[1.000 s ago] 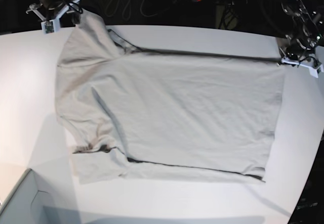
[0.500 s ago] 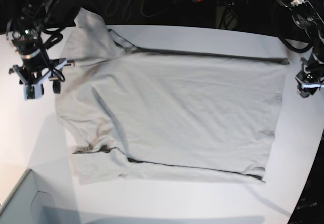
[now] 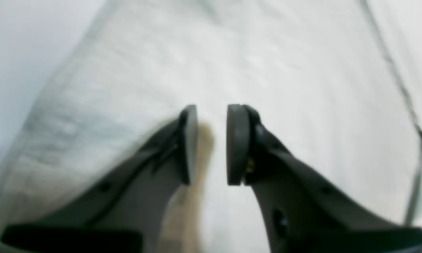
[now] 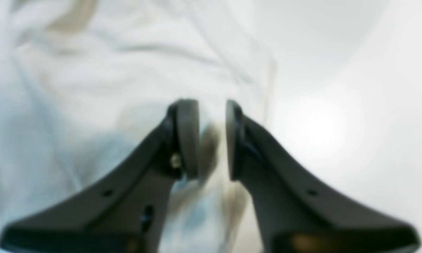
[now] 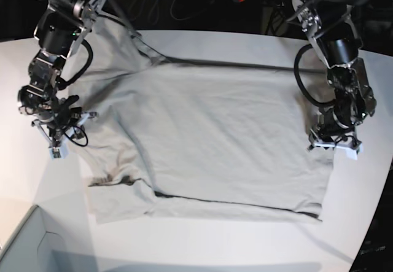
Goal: Layout the t-shirt on the table in an organized manner, then fold the t-shirt properly
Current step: 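Regrasp the shirt body with both grippers and drag it flatter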
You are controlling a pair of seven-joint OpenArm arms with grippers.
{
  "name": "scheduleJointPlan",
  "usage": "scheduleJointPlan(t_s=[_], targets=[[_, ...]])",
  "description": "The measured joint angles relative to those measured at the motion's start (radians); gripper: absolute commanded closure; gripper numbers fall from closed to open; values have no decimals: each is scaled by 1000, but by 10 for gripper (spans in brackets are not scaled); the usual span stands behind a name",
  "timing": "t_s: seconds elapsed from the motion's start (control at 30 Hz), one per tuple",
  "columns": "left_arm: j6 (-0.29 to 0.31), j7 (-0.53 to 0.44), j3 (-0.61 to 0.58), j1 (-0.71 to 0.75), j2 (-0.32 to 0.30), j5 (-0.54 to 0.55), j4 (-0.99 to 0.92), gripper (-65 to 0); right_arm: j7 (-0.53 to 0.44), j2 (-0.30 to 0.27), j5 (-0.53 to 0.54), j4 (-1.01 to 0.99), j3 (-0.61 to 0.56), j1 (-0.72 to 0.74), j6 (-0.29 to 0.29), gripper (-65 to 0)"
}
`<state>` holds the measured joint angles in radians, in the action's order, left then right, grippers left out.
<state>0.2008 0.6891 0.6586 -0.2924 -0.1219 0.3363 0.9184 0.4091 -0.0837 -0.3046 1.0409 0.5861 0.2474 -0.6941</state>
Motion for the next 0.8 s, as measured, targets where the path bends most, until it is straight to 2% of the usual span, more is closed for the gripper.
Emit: scheduleJointPlan(t_s=[0.07, 0.2, 0.4, 0.53, 0.6, 0.8], targets=[[12, -72, 0, -1, 1, -14, -50, -138, -3, -16, -3, -37, 0, 4, 0, -65], [13, -82, 0, 9, -2, -29, -57, -138, -127, -30, 19, -53, -4, -59, 2, -62], [44, -117, 0, 84, -48, 14, -46, -138, -249, -31, 52, -38, 0, -164, 4, -59], [64, -143, 2, 129, -67, 32, -38, -138, -260, -26, 72, 41, 1, -258, 3, -59], [66, -148, 3, 141, -73, 39, -36, -138, -246, -6, 61, 117, 4, -320, 3, -59], [63, -143, 6, 157, -77, 29, -16, -138, -175, 113, 22, 372, -3, -510, 2, -59]])
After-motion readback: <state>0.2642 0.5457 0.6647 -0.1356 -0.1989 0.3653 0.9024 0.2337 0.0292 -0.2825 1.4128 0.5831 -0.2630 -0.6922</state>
